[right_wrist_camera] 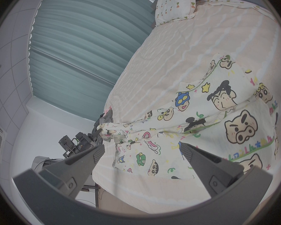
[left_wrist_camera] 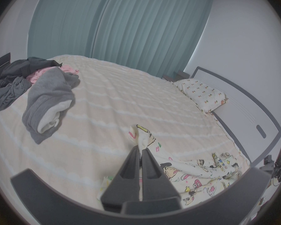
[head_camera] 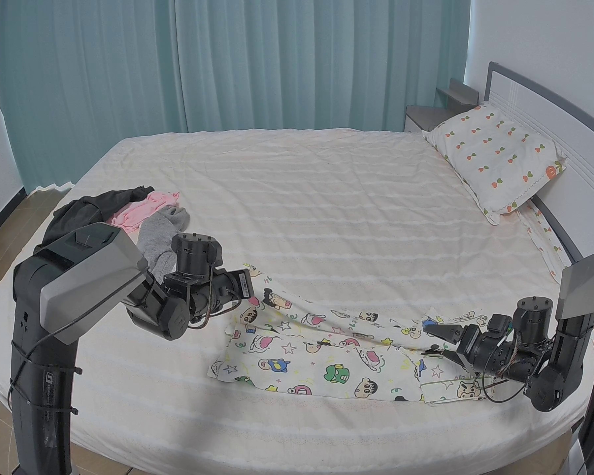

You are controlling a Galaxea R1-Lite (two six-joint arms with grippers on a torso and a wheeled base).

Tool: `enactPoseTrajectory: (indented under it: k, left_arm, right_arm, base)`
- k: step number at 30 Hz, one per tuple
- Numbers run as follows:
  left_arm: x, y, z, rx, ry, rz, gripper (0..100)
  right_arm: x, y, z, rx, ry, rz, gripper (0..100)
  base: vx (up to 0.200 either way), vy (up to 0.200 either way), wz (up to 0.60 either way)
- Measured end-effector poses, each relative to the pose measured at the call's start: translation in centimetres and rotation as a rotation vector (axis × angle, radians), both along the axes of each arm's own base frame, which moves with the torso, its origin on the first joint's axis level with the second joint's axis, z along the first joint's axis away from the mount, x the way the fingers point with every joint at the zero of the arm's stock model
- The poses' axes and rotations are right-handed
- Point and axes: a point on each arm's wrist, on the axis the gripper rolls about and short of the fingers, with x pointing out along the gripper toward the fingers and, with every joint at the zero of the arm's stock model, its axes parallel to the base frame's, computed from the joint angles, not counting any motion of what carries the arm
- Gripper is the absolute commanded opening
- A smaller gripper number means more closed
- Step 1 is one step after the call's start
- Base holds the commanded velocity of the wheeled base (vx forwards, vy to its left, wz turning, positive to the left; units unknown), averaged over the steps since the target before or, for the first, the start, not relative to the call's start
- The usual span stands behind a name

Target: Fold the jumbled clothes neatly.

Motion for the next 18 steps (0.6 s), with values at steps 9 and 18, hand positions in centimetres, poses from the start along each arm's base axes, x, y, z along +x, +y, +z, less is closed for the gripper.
enactPoseTrajectory:
  k: [9,18]
  left_arm:
    - [-1.8,1.1,-2.3,0.041,0.097,0.002,0]
    - [-2.7,2.0,-4.2,0.07,0.163,0.009,0]
  right_arm:
    - [0.0,0.0,0.0,0.0,0.001,0.001,100]
    - [-0.3,0.3,-0.1,-0.001,0.008,0.014,100]
  base:
    - [0.0,0.0,0.0]
    - [0.0,0.0,0.0]
